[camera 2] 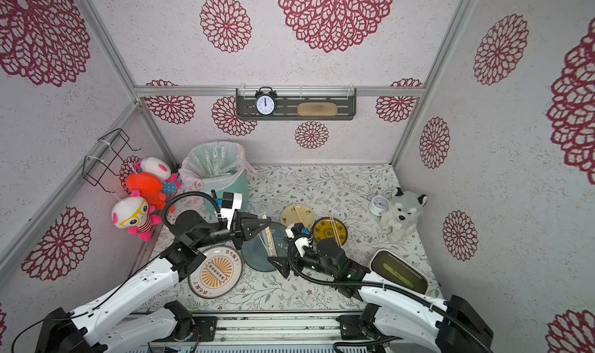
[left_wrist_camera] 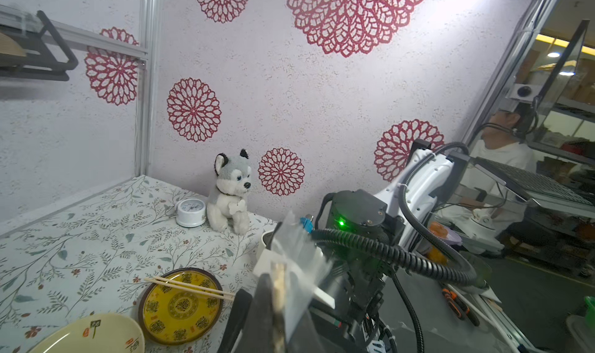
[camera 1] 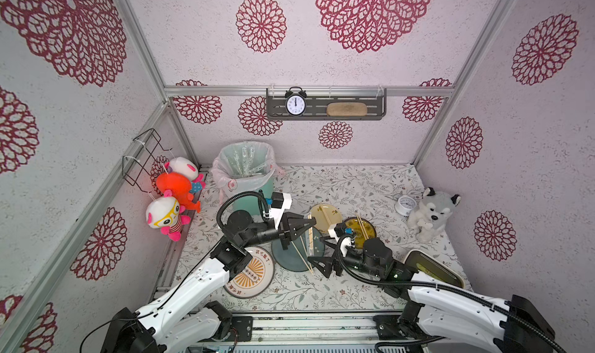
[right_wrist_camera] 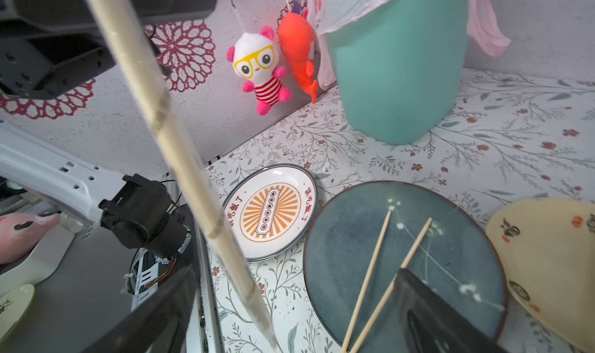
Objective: Remove the packaging of disposable chopsticks
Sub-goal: Pick up the disposable chopsticks from the center of the board, then remove the packet bag from the disposable chopsticks.
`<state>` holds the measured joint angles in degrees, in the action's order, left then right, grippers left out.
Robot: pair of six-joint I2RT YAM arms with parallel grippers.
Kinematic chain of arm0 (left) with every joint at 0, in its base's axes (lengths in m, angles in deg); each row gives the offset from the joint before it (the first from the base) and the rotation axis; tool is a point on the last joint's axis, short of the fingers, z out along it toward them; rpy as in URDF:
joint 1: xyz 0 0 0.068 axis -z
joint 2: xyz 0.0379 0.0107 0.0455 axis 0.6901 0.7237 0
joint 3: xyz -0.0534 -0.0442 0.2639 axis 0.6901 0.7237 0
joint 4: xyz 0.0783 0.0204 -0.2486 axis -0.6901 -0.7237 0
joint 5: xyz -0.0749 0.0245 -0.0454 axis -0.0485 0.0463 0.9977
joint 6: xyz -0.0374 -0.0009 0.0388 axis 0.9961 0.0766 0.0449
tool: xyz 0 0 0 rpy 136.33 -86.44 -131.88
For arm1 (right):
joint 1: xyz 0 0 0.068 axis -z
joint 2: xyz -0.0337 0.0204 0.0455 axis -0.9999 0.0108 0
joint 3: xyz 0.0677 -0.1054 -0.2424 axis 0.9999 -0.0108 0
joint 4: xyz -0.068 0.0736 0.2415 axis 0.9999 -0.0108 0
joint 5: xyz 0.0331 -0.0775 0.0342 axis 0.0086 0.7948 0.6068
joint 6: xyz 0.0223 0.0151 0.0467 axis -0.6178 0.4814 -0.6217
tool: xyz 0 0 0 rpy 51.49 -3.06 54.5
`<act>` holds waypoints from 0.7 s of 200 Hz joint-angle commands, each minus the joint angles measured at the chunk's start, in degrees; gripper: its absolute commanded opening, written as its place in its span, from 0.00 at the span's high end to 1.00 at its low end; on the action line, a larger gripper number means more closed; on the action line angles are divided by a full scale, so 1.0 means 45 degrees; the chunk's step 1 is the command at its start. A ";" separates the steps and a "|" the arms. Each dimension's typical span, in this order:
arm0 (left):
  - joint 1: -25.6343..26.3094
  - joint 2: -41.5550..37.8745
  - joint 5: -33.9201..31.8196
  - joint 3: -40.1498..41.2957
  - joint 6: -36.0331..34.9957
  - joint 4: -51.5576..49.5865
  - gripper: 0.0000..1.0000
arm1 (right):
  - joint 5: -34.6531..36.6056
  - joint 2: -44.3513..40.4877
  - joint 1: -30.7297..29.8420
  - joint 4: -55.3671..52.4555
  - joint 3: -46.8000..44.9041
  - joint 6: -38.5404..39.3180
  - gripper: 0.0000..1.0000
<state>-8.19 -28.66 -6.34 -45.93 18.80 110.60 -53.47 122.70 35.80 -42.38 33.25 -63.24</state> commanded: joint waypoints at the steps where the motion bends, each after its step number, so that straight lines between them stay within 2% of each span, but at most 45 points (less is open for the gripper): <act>1: -0.0160 -0.0142 0.0659 -0.0165 -0.0651 -0.0800 1.00 | -0.1669 0.0271 0.0046 0.1887 0.0274 0.1073 0.11; 15: -0.0209 -0.0201 0.0635 -0.0149 -0.0605 -0.0716 1.00 | -0.2101 0.0509 0.0037 0.2337 0.0233 0.1160 0.26; 28: -0.0212 -0.0220 0.0758 -0.0114 -0.0499 -0.0517 1.00 | -0.2361 0.0878 0.0051 0.2299 0.0355 0.1285 0.44; 43: -0.0234 -0.0293 0.0680 -0.0122 -0.0575 -0.0539 1.00 | -0.2631 0.1204 0.0061 0.2297 0.0347 0.1331 0.56; 63: -0.0294 -0.0422 0.0525 -0.0150 -0.0655 -0.0667 1.00 | -0.2675 0.1428 0.0063 0.2784 0.0067 0.1219 0.59; 73: -0.0335 -0.0499 0.0609 -0.0186 -0.0634 -0.0676 1.00 | -0.2719 0.1432 0.0059 0.3034 -0.0098 0.1195 0.65; 120: -0.0332 -0.0655 0.0691 -0.0179 -0.0643 -0.0852 1.00 | -0.2787 0.1495 0.0086 0.3568 -0.0384 0.1037 0.76; 132: -0.0331 -0.0626 0.0705 -0.0128 -0.0541 -0.0641 1.00 | -0.2957 0.1701 0.0090 0.3781 -0.0347 0.0993 0.81; 140: -0.0332 -0.0621 0.0711 -0.0113 -0.0531 -0.0595 1.00 | -0.2979 0.1840 0.0106 0.3804 -0.0306 0.1004 0.89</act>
<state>-9.31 -30.98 -3.87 -45.93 16.77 106.97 -64.82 129.96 35.97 -30.27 30.94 -58.56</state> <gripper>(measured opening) 0.062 0.182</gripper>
